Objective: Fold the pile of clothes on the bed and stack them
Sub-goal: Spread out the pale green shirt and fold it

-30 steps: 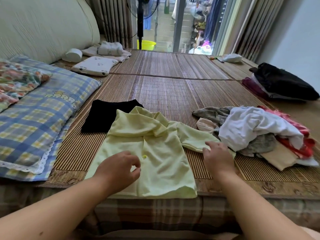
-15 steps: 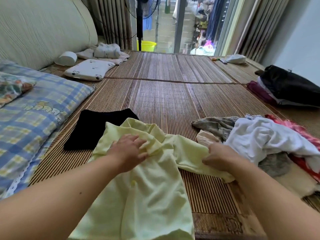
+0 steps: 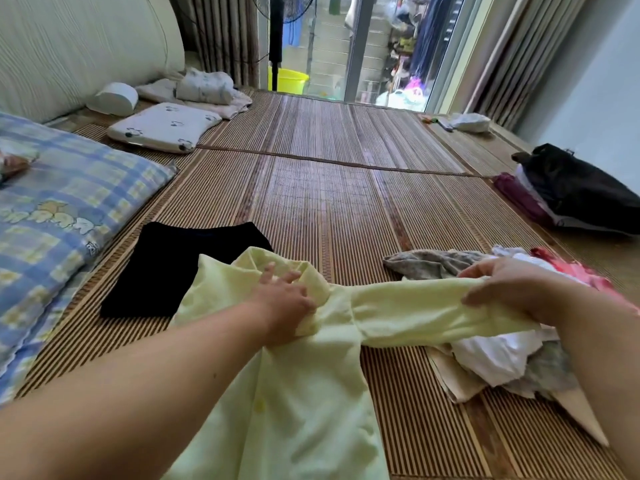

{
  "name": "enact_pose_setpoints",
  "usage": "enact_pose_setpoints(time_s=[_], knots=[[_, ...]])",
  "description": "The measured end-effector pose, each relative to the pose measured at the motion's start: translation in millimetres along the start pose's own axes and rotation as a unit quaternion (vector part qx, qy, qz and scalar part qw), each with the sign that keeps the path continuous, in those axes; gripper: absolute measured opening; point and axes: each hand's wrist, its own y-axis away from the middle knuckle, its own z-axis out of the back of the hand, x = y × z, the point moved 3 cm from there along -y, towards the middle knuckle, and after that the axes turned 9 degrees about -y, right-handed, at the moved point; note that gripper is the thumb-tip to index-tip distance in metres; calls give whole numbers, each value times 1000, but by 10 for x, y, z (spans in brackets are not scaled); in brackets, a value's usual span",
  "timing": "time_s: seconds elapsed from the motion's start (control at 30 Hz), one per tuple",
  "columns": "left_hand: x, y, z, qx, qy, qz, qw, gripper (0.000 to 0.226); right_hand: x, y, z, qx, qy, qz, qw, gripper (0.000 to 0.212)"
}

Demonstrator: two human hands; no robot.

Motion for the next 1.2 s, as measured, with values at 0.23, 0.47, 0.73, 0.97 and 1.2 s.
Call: enact_pose_setpoints(time_s=[0.23, 0.47, 0.73, 0.97, 1.2], knots=[[2, 8, -178, 11, 153, 100, 983, 85, 18, 18, -57, 8, -84, -19, 996, 21], [155, 291, -325, -40, 276, 33, 960, 82, 530, 124, -403, 44, -233, 23, 971, 14], [1092, 765, -453, -127, 462, 223, 849, 46, 1184, 6, -1973, 184, -247, 55, 950, 27], [1206, 706, -700, -101, 503, 242, 824, 57, 765, -218, -2459, 31, 139, 257, 956, 41], [1262, 461, -758, -106, 454, 310, 829, 67, 582, -308, -2838, 129, 249, 308, 909, 55]])
